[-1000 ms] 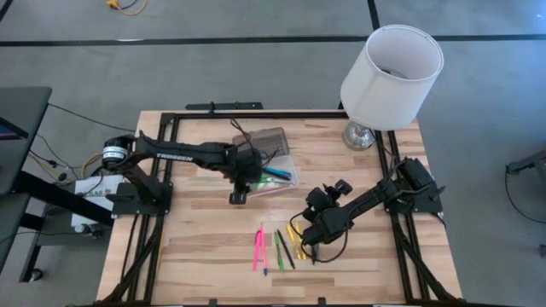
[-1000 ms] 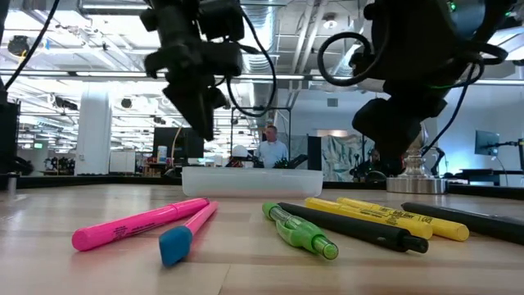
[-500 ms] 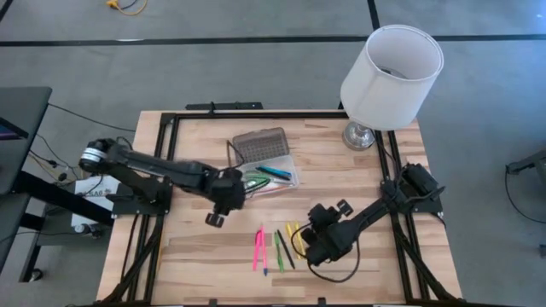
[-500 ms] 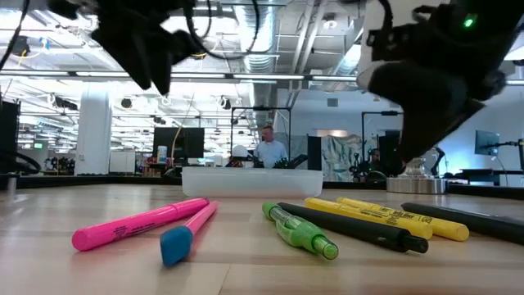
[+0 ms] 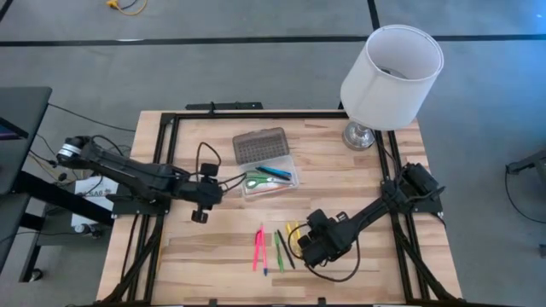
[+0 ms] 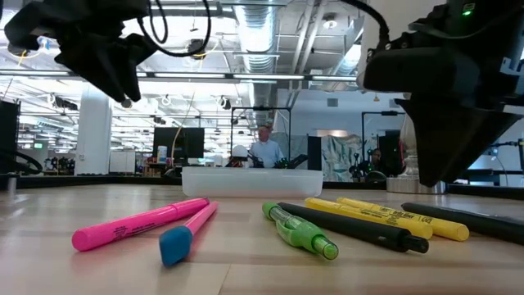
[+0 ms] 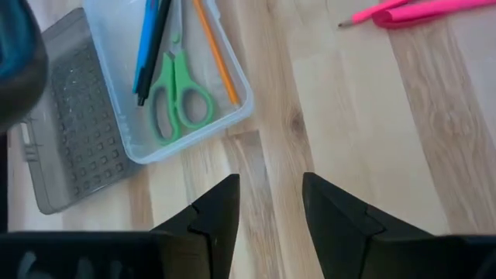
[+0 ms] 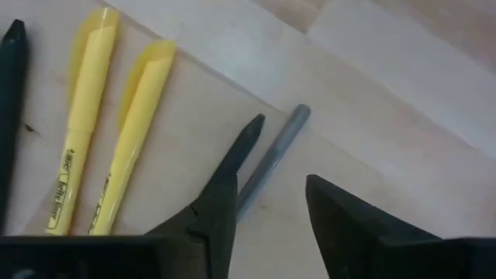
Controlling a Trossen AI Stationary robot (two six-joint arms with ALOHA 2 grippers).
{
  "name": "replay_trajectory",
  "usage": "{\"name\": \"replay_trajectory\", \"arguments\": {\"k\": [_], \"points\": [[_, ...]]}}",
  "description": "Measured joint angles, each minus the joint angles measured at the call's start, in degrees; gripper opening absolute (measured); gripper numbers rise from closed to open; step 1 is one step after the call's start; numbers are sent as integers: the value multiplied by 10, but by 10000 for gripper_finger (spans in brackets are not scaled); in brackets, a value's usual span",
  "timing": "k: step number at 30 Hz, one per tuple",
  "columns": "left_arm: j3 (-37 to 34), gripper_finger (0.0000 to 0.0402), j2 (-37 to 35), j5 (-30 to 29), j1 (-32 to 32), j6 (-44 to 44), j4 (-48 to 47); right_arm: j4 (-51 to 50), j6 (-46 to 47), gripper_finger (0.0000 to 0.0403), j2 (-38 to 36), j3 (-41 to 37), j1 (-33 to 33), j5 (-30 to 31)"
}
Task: Pick & place school supplies into a supply box
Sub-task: Put the gray pen into the transparent supply box
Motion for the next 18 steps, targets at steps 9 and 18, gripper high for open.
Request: {"name": "replay_trajectory", "arguments": {"k": [9,18], "points": [[-36,137,-38,-4,0,-24,30,25,-5,143,0,0,-10,-51],[-36,137,-38,-4,0,-28,30,44,-5,130,5,0,-4,-59]]}}
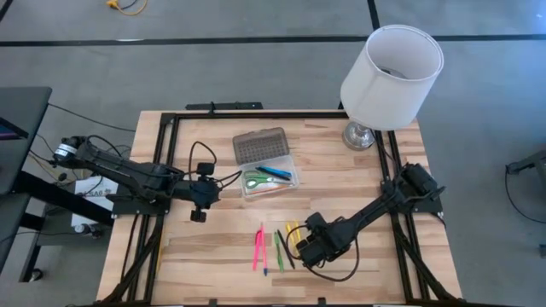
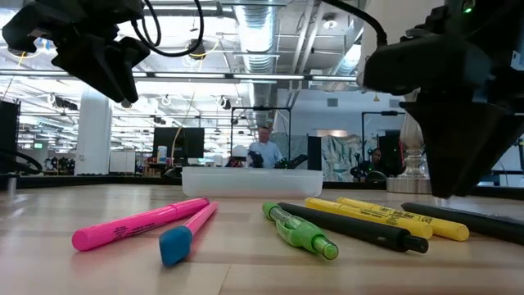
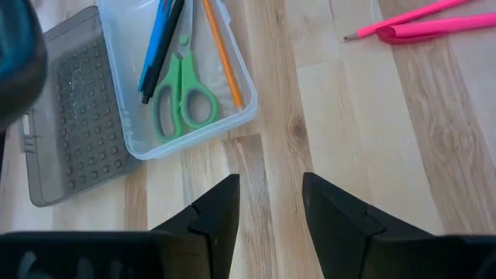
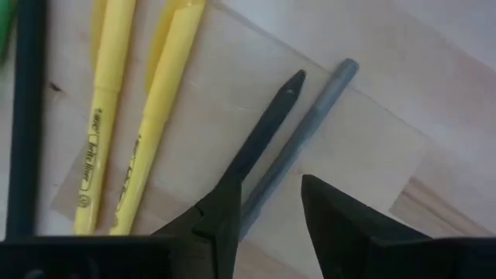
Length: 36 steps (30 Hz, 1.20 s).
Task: Pick & place school supplies into a supply box
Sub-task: Put the gray pen into the transparent supply box
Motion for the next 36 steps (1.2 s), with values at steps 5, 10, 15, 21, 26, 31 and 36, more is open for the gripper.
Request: {"name": "replay_trajectory", "arguments": {"k": [5,10,15,21,26,31,36], "points": [[0,137,0,0,0,-2,0,21,1,130,0,-13,0,-11],[0,137,0,0,0,-2,0,24,1,132,1,-15,0,-22],[0,137,0,0,0,-2,0,24,1,128,1,-15,3,-25],[0,137,0,0,0,-2,2,50,30,123,0,-43,10,-40],[0,137,0,-1,0,0,4,80,39,123,-5,-67,12,-53],[0,137,0,-1,0,2,6,72,40,115,-4,-72,13,-64],[0,137,0,-1,0,2,6,54,38,94,-3,-71,8,-77]]}}
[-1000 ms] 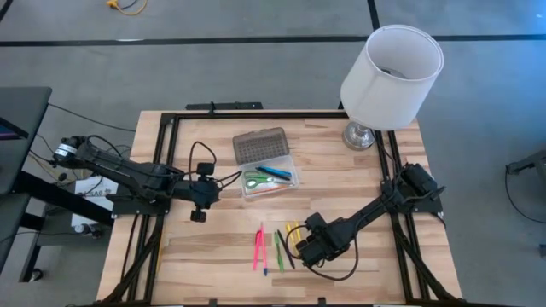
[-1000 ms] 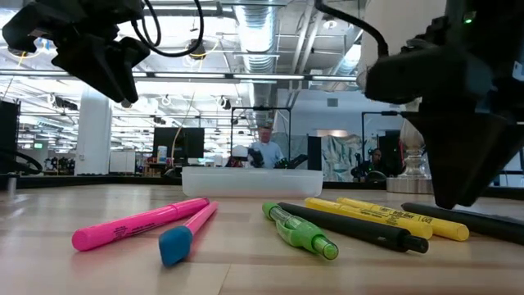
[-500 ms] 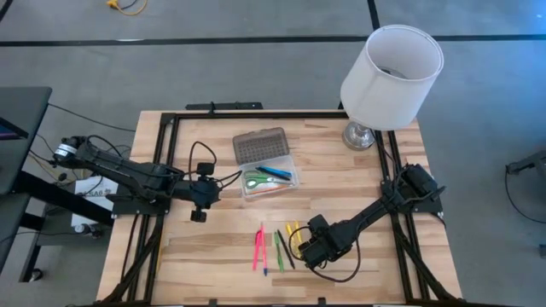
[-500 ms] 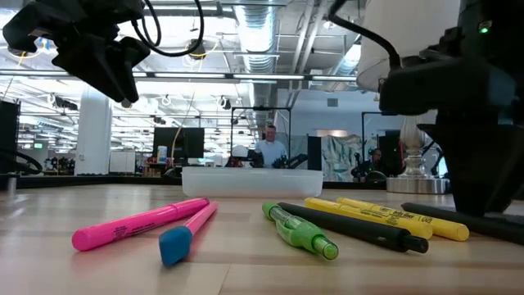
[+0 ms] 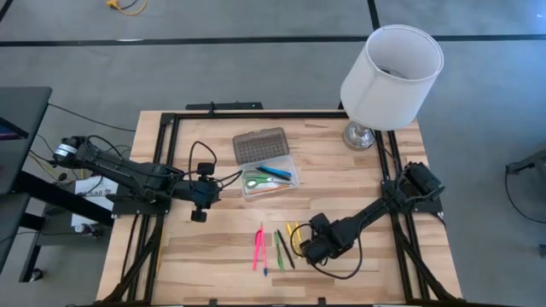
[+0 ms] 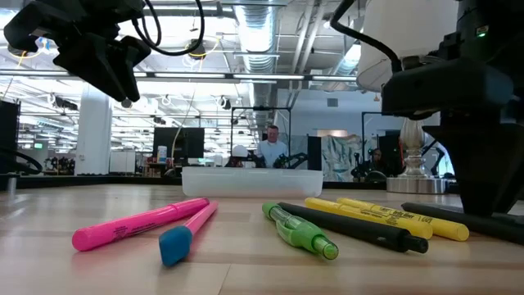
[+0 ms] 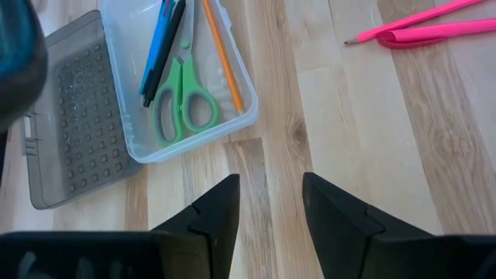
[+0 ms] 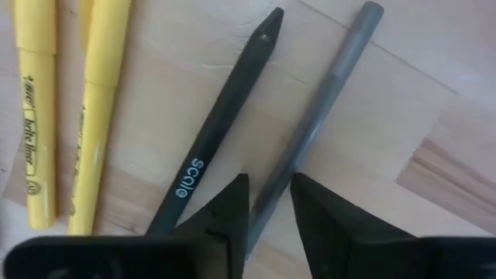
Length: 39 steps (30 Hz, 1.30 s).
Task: Pick & place school supplies into a supply box
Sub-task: Put the gray pen into the transparent supply box
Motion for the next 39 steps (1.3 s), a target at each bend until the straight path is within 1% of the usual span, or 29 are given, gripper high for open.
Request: {"name": "replay_trajectory", "arguments": {"k": [8,12,18,23,30,35,37,39], "points": [[0,137,0,0,0,-2,1,-12,-34,37,0,0,-21,-21],[0,137,0,0,0,-4,1,-16,-38,9,0,0,-27,-44],[0,137,0,0,0,-4,2,-27,-34,16,0,0,-27,-49],[0,137,0,0,0,-4,5,-36,-33,5,0,0,-27,-45],[0,137,0,0,0,-4,11,-54,-33,6,0,1,-27,-44],[0,137,0,0,0,-4,11,-118,-36,3,6,25,-27,-40],[0,137,0,0,0,-4,11,-166,-36,3,9,32,-26,-33],[0,137,0,0,0,-3,11,-177,-36,3,7,48,-27,-28]]}}
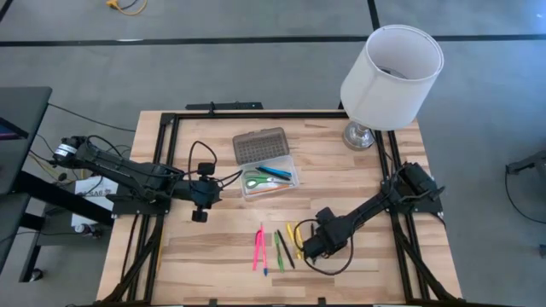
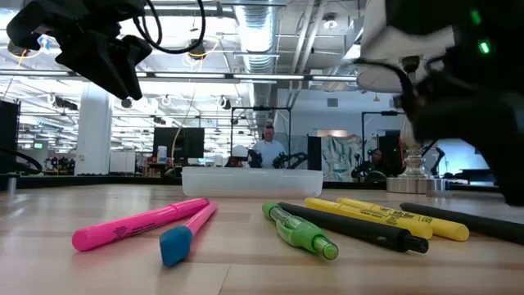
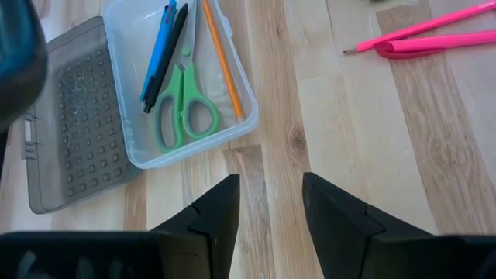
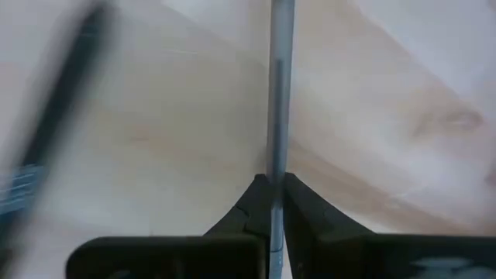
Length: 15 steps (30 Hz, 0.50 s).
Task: Pick & place school supplies into a supply box
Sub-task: Put the gray pen into the transparent supply box
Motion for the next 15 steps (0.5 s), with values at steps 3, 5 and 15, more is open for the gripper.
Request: {"name": "replay_trajectory", "arguments": {"k": [3,5,15], "points": [[0,137,0,0,0,0,1,-45,2,1,-1,12,0,4],[0,137,0,0,0,0,2,-48,2,1,-1,22,0,4],[0,137,0,0,0,0,2,-78,-1,1,-3,42,0,20]]}}
